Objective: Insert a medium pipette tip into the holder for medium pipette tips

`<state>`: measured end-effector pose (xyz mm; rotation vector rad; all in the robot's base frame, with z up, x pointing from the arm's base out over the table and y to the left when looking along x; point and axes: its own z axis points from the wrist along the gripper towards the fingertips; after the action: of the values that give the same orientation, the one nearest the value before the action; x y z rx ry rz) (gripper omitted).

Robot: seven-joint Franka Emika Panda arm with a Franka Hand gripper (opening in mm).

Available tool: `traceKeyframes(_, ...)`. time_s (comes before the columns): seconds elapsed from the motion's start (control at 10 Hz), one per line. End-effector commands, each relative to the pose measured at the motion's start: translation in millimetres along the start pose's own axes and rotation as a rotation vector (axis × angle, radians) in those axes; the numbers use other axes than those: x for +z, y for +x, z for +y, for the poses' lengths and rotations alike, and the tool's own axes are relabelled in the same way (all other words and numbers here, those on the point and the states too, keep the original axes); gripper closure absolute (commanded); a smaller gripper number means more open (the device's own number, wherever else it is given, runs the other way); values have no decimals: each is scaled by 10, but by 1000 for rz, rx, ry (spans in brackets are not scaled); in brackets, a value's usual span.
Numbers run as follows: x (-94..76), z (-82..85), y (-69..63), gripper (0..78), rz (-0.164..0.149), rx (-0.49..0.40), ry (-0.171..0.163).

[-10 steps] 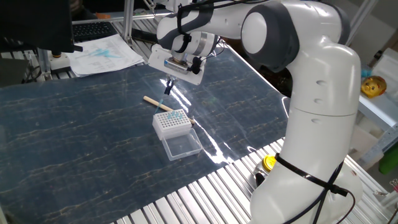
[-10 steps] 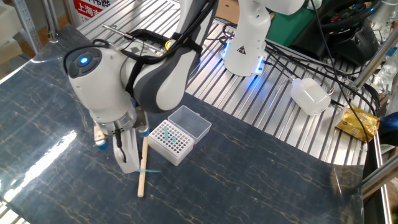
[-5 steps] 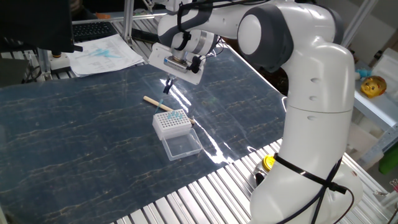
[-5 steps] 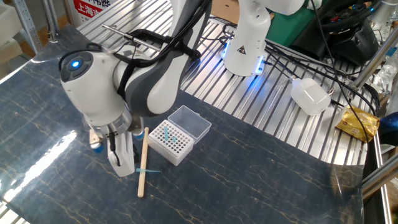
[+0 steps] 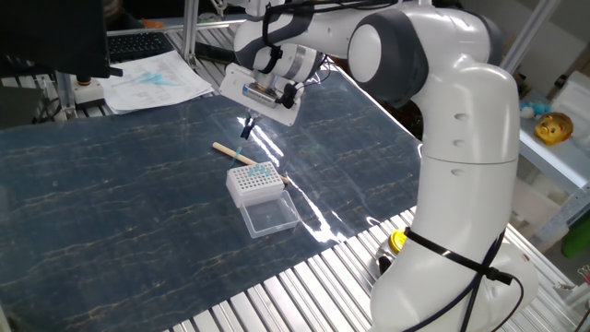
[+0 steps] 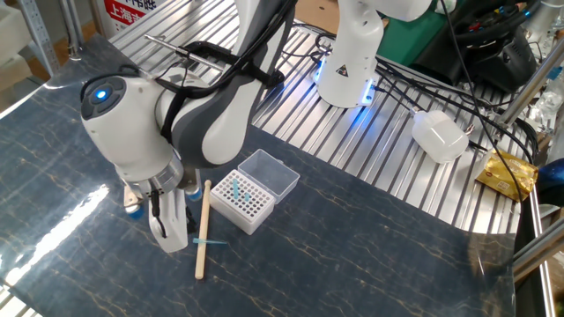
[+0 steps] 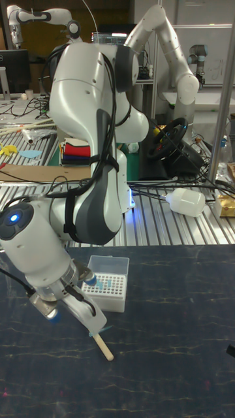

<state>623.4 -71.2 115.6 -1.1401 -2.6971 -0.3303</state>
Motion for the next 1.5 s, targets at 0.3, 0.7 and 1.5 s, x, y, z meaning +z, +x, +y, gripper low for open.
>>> traceKeyframes(0.3,108,1,-92,776,19,11,-19)
traceKeyframes(0.7,152,6,-140,776,51,32,-28)
traceKeyframes(1.5,163,29,-197,776,81,129,-32)
